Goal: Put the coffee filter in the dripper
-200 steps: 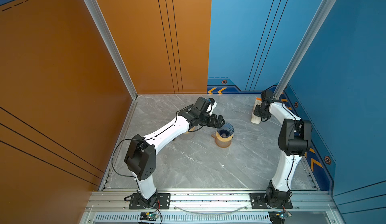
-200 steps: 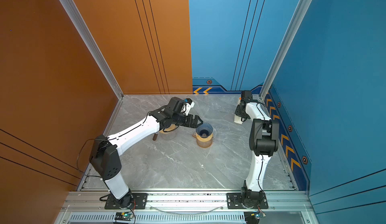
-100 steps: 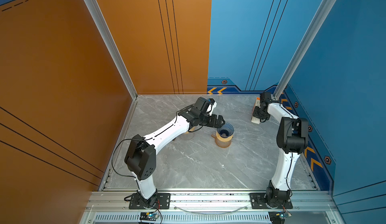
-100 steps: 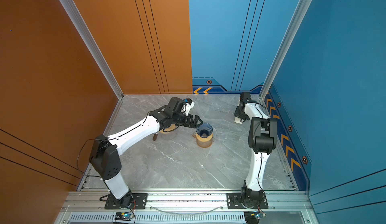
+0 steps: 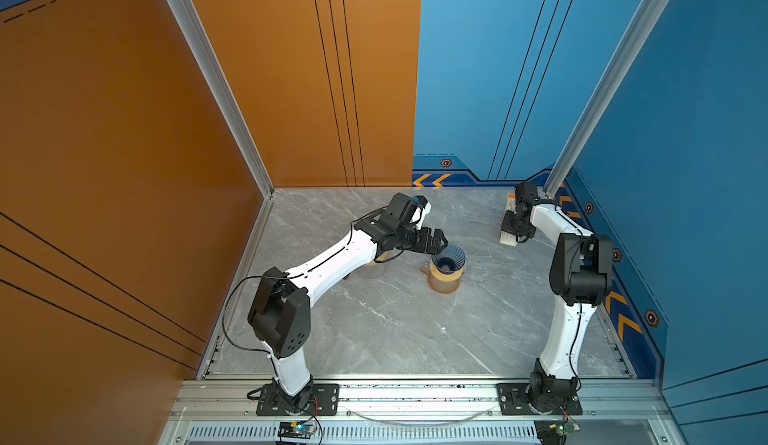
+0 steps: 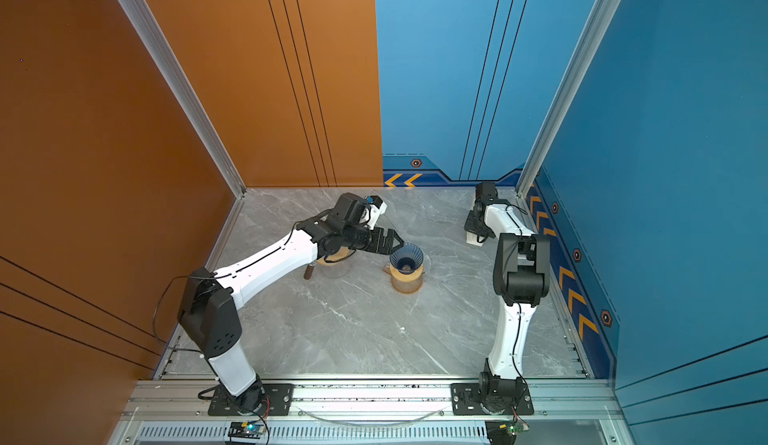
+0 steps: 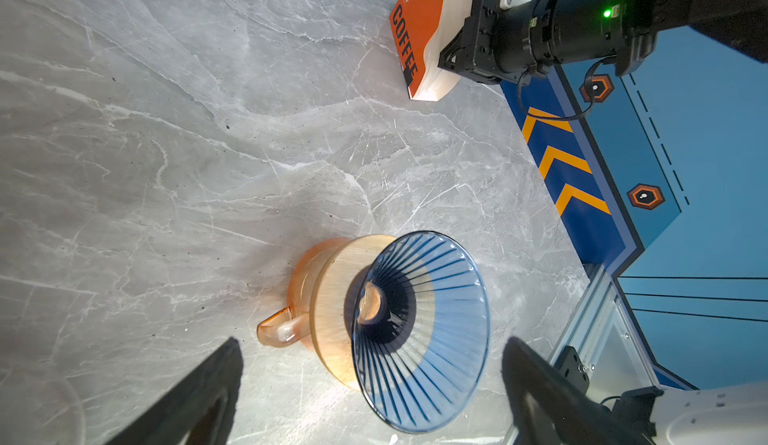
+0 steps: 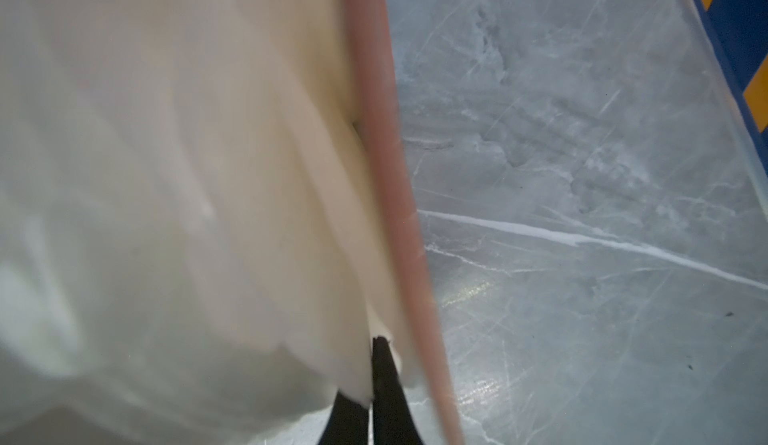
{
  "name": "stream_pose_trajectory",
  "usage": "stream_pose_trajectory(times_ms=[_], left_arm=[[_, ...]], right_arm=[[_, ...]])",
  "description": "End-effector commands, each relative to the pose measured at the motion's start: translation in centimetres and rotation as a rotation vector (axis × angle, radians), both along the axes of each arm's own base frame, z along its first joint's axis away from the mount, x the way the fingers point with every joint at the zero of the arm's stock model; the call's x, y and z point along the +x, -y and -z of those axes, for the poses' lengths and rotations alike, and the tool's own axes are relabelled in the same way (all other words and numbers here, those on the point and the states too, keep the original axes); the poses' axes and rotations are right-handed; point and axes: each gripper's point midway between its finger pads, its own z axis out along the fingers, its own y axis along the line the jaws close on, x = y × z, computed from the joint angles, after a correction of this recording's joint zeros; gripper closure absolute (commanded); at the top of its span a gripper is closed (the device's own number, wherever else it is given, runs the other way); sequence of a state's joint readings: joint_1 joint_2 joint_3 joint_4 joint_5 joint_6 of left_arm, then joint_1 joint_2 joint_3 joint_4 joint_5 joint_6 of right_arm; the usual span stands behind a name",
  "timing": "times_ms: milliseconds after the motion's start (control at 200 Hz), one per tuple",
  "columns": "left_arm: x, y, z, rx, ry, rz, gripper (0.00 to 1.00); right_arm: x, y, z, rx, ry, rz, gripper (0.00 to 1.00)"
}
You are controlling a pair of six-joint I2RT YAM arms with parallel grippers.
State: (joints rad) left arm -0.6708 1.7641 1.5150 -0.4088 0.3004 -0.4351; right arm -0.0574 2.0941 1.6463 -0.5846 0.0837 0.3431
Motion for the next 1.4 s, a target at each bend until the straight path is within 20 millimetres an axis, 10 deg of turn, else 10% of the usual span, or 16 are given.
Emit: stream_pose_trajectory(times_ms=[0,736,1392], left_arm=[[-0.4,0.7,-0.1,-0.008,-0.018,0.025,0.02],[-0.6,0.9,0.3,-0.005,-0.028,0.03,0.02],[-0.6,1.2,-0.2,-0.011,-0.017,0.035,0.02]], right_arm=[[-0.9,-0.1,-2.2,-0.012,0.018,0.031,1.0],[-2.6,-0.4,-0.6,0.008,-0.038,0.057,0.91],[-4.5,-1.2,-5.2,0.025,0.041,-0.003,0.74]])
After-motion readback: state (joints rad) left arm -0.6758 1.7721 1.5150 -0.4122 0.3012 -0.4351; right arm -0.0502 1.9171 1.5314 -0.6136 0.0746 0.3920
